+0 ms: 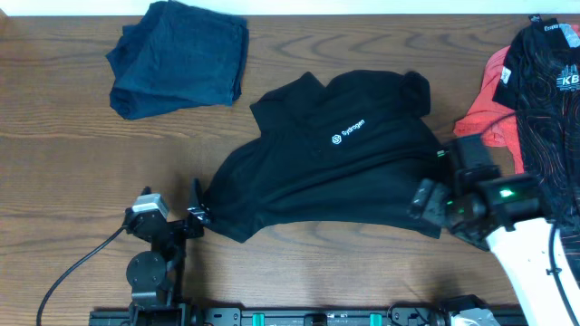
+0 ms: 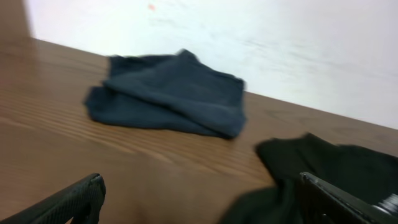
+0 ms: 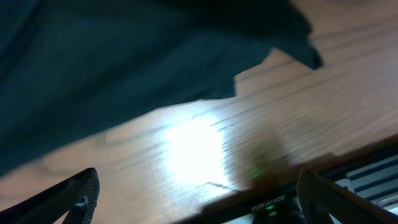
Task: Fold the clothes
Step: 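Release the shirt and move the right gripper to its right hem, then grasp the shirt's left and right bottom corners with both grippers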
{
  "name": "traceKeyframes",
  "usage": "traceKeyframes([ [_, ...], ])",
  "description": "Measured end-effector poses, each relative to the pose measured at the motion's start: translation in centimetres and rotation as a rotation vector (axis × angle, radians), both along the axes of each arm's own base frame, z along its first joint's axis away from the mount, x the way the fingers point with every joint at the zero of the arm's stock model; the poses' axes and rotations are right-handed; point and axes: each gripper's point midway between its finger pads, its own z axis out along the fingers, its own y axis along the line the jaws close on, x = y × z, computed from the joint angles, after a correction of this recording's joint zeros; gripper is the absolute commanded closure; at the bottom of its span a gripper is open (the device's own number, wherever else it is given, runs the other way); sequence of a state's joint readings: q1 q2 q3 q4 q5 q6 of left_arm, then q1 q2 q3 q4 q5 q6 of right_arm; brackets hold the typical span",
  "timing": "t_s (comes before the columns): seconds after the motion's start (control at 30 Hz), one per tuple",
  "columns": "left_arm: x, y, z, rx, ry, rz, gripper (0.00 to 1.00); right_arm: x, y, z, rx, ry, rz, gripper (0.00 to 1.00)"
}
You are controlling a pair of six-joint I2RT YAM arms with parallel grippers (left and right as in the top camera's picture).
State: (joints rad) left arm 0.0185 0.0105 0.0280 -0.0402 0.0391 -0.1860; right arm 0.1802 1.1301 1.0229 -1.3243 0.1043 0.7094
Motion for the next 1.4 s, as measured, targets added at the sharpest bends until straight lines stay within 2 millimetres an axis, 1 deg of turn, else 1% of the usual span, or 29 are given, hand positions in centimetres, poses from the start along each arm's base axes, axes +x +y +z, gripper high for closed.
traceKeyframes([
  [0.13,0.0,-2.3,0.3,-0.129,-0.008,-0.120,0.02,-0.1,-2.1,-0.3,0.042,0.011,-0.146,0.01],
  [0.23,-0.3,-4.4,0.7,-0.206,-0.013,-0.236,0.02,-0.9,-3.2,-1.1,0.064,0.041,-0.221,0.01],
  [0.33,-0.8,-6.5,0.8,-0.254,0.002,-0.359,0.02,-1.9,-3.3,-2.2,0.076,0.083,-0.244,0.01],
  [0.43,-1.1,-7.4,0.8,-0.281,0.043,-0.415,0.02,-2.5,-3.1,-3.2,0.085,0.112,-0.246,0.01],
  [0.5,-1.3,-7.8,1.1,-0.290,0.091,-0.433,0.02,-2.9,-3.0,-3.9,0.087,0.126,-0.246,0.01],
  [0.53,-1.4,-8.0,1.6,-0.294,0.115,-0.440,0.02,-2.9,-3.0,-4.0,0.088,0.128,-0.246,0.01],
  [0.63,-1.6,-8.2,2.4,-0.289,0.280,-0.438,0.02,-2.8,-2.9,-4.2,0.092,0.122,-0.246,0.01],
  [0.7,-1.9,-8.0,2.3,-0.295,0.428,-0.418,0.02,-2.5,-2.8,-4.3,0.101,0.114,-0.244,0.01],
  [0.77,-2.3,-7.4,1.7,-0.298,0.598,-0.365,0.02,-2.5,-2.8,-4.3,0.104,0.111,-0.244,0.01],
  [0.87,-3.1,-5.7,1.0,-0.279,0.855,-0.239,0.02,-2.4,-2.7,-4.4,0.108,0.109,-0.244,0.01],
  [0.9,-3.2,-5.2,0.9,-0.269,0.912,-0.208,0.02,-2.4,-2.7,-4.4,0.109,0.110,-0.244,0.01],
  [1.0,-1.9,-4.1,1.3,-0.241,0.998,-0.145,0.02,-2.4,-2.7,-4.4,0.111,0.109,-0.243,0.01],
  [1.07,-1.0,-3.7,1.1,-0.234,1.028,-0.121,0.02,-2.3,-2.7,-4.4,0.111,0.105,-0.243,0.01],
  [1.4,-1.0,-3.0,-6.0,-0.257,1.369,-0.034,0.02,-2.2,-2.7,-4.3,0.112,0.099,-0.243,0.01],
])
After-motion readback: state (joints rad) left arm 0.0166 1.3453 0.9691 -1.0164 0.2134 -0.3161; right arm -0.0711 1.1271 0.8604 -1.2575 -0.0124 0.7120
